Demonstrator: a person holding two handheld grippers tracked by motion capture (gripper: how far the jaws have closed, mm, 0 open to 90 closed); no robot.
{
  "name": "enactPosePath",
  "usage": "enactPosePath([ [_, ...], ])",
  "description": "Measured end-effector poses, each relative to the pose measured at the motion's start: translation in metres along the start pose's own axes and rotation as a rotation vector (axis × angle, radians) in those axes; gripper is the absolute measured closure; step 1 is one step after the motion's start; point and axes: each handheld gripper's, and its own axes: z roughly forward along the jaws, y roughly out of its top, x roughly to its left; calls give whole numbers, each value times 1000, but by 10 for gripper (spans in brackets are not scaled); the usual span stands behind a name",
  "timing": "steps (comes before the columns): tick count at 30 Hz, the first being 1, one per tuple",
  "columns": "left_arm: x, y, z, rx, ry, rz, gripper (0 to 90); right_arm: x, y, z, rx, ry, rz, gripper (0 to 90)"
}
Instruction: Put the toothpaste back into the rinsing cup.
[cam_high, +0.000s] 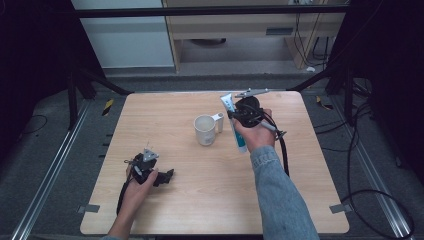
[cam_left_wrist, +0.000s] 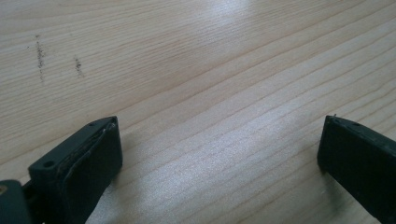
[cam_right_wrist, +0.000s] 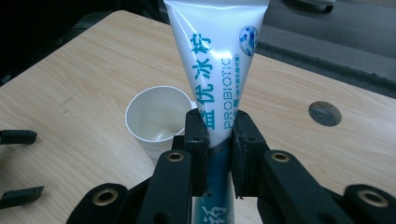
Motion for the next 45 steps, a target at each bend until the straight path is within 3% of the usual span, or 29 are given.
enactPosePath([
  [3,0,0,0,0,0,0,0,2,1,-6,-37,-9,18,786],
  [20,0,0,0,0,0,1,0,0,8,-14,-121,-62,39,786],
  [32,0,0,0,0,0,3,0,3,14,-11,-157,-73,50,785],
  [40,0,0,0,0,0,3,0,6,21,-7,-208,-93,62,786],
  [45,0,0,-1,1,0,4,0,13,25,-4,-276,-105,80,785],
])
